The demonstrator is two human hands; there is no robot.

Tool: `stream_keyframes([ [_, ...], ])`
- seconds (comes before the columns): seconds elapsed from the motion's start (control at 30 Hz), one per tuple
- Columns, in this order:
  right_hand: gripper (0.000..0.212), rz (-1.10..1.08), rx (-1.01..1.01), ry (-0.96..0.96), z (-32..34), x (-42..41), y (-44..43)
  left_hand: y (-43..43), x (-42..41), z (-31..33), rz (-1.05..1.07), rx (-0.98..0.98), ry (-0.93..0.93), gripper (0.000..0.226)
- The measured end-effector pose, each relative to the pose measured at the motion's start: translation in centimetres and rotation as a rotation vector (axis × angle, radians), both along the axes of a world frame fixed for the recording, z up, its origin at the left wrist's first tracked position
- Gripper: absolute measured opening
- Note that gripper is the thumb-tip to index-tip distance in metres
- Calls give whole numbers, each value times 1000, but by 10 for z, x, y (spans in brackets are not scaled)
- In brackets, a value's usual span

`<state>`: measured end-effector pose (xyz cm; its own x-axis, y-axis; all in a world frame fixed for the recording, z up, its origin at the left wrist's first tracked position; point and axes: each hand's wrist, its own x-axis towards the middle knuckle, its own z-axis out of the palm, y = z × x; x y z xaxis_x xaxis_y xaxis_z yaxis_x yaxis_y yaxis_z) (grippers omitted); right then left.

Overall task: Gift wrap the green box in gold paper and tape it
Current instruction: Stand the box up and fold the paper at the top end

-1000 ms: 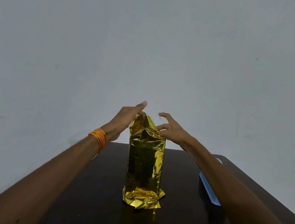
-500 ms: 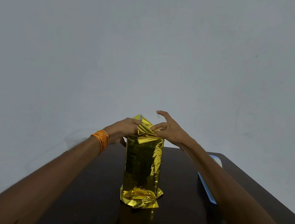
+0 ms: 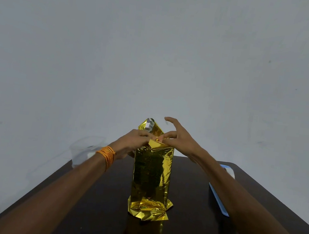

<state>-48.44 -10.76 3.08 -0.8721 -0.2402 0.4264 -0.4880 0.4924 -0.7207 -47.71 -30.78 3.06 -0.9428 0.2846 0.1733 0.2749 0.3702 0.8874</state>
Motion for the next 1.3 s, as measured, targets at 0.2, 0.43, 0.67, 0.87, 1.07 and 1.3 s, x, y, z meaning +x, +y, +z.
stream_keyframes([
  [0.2,85,-8,45,-6,5,4,-1,6,-2,5,-8,-31,87,32],
  [0.43,81,-6,47,26,0,4,2,-5,-2,2,-16,-72,-80,35],
  [0.67,79,20,1,17,-2,6,4,-11,-4,-1,-96,-47,-109,49],
  [0.87,70,-40,-13,133,-9,11,5,-13,-7,-5,-96,-18,-103,51],
  [1.07,9,-162,-262,274,2,22,4,-14,-10,-5,-109,-16,-94,50],
  [1.3,8,-10,-86,174,24,33,0,-13,-9,-6,-102,-16,-73,51],
])
